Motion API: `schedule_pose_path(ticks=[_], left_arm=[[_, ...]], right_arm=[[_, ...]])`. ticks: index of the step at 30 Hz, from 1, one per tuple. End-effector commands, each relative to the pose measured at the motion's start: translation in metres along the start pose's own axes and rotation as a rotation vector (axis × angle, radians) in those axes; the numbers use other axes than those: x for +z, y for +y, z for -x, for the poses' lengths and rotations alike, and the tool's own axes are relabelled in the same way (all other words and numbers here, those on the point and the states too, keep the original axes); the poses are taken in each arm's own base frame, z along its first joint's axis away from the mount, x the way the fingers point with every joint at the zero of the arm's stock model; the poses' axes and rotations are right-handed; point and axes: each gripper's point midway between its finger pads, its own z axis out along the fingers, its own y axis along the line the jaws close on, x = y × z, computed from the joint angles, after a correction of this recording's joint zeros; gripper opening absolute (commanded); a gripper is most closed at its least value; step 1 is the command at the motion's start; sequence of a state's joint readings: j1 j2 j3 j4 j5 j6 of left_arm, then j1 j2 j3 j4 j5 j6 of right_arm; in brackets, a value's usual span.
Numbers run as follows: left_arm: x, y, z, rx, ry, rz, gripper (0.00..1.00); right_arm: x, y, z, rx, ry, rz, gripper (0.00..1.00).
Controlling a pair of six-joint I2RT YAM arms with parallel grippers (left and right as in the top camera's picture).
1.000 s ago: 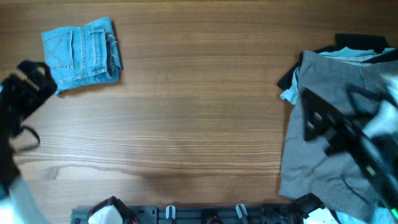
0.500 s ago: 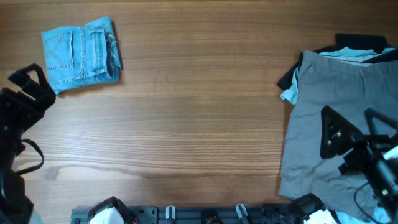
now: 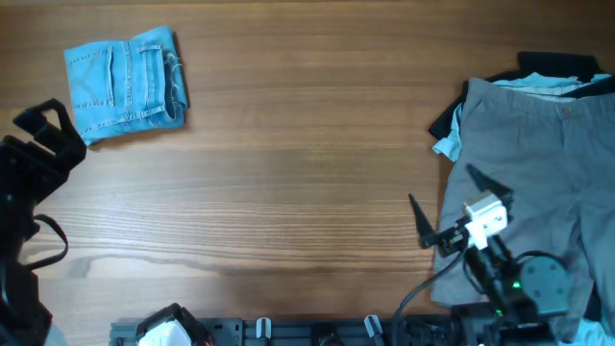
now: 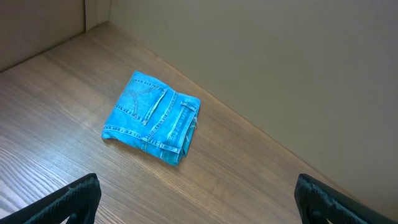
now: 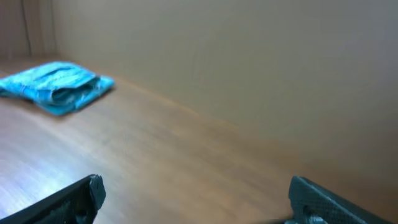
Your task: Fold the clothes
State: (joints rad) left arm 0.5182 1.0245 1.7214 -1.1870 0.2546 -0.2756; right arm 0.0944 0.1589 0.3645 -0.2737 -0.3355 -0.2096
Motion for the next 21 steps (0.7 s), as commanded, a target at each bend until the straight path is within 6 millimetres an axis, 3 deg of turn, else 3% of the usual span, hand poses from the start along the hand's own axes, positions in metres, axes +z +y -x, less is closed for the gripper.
schedule_pose_path(ticks=[1,6,21], left_arm=[[0.000,0.000,0.000,-0.006,-0.003,0.003,1.00],[0.000,0.000,0.000,-0.006,-0.003,0.003,1.00],[0.000,0.000,0.000,-0.006,-0.003,0.003,1.00]], right_arm=[[0.009,0.002,-0.037,0.121,-0.045,-0.018,1.00],[0.018,0.005,-0.065,0.019,-0.088,-0.030,1.00],[0.018,0.005,-0.066,0.019,-0.083,-0.027,1.00]])
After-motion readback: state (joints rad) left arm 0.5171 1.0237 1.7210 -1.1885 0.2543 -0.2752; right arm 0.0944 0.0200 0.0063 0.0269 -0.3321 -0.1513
